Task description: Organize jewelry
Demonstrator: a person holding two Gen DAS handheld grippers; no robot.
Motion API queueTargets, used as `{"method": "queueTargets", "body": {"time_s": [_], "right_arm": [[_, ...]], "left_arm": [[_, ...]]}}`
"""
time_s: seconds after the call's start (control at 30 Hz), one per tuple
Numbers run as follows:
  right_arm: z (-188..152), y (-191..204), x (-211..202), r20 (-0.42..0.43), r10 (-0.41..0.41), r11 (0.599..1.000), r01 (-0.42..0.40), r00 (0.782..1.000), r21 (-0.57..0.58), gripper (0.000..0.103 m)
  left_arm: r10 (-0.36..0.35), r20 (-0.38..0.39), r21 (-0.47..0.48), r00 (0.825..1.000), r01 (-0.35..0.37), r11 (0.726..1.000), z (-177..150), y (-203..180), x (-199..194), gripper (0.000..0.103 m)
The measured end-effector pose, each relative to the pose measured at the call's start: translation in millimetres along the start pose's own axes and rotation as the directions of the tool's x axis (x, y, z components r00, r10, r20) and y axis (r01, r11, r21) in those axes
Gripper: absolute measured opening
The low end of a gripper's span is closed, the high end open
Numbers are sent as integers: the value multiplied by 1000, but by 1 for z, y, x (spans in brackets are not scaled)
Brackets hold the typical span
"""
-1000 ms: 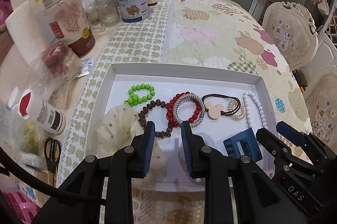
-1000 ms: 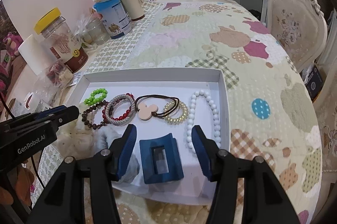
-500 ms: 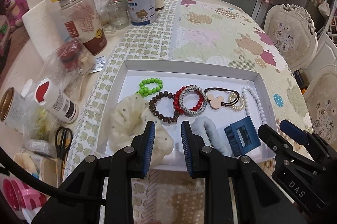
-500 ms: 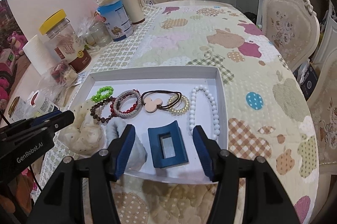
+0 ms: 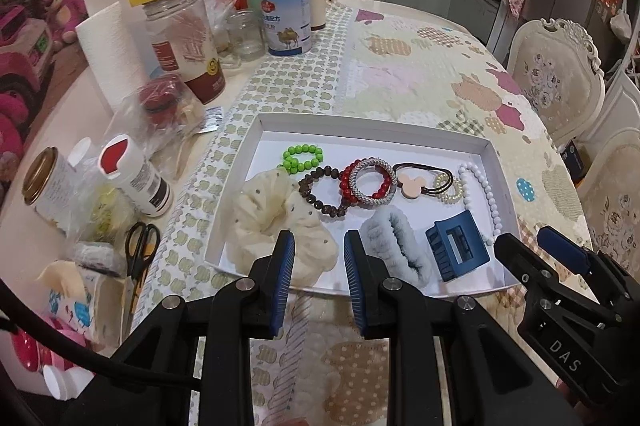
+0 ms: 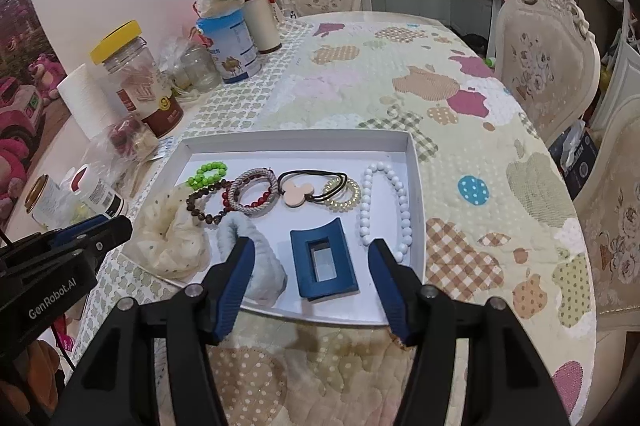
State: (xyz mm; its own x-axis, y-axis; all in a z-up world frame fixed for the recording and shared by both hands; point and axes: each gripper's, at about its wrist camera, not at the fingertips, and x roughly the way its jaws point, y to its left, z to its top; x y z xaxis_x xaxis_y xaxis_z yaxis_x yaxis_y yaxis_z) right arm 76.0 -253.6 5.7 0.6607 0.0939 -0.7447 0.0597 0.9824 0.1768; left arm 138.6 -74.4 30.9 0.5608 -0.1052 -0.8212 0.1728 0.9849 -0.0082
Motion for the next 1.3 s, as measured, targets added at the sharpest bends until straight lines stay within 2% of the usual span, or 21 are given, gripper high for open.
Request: {"method": "queueTargets", "body": {"time_s": [0.5, 1.3], "right_arm": [[-7, 4, -17, 8, 9, 1000, -9, 1000, -23, 63], [-17, 6, -18, -11, 22, 1000, -22, 1000, -23, 64]], "left_arm": [[24, 23, -23, 999, -23, 999, -12, 6, -19, 24], [40, 21, -20, 999, -39, 999, -21, 11, -21, 24]]}}
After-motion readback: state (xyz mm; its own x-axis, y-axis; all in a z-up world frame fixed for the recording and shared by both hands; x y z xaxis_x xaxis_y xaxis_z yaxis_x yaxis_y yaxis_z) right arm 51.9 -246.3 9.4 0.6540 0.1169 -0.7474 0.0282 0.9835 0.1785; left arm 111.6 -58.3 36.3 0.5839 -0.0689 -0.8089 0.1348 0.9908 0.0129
